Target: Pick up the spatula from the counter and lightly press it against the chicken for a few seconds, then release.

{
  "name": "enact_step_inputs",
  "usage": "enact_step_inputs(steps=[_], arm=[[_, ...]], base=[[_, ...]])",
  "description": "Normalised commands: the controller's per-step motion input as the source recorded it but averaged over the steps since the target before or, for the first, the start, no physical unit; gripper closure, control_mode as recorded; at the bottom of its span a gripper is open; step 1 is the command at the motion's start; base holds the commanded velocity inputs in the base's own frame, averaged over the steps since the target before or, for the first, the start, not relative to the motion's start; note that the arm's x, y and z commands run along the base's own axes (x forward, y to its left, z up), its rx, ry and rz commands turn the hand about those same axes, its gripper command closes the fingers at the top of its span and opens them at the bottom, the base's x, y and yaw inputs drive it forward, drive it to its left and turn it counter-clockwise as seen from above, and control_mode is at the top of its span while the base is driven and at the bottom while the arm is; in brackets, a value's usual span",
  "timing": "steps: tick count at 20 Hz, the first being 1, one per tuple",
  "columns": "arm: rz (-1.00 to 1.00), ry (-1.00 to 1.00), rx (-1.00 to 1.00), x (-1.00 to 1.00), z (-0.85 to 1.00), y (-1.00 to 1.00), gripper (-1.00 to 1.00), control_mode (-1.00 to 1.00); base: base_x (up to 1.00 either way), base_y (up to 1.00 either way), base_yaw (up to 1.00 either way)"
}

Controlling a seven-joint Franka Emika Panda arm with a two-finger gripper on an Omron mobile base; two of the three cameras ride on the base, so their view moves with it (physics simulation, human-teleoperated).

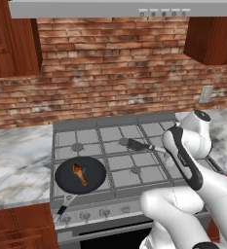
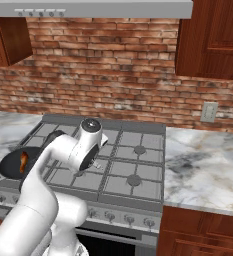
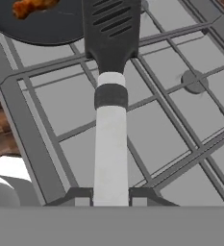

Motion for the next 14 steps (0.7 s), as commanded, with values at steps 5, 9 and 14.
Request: enact_step_inputs(steps=[5, 9, 14], arm=[[0.11, 0.00, -0.07, 0.00, 0.00, 0.33, 1.00, -1.00], [0.10, 0.00, -0.05, 0.00, 0.00, 0.27, 1.00, -1.00], [0.11, 0.00, 0.00, 0.00, 0.00, 0.21, 1.00, -1.00]], base=[[0.00, 0.00, 0.00], [0.00, 0.00, 0.00], [0.00, 0.00, 0.00]])
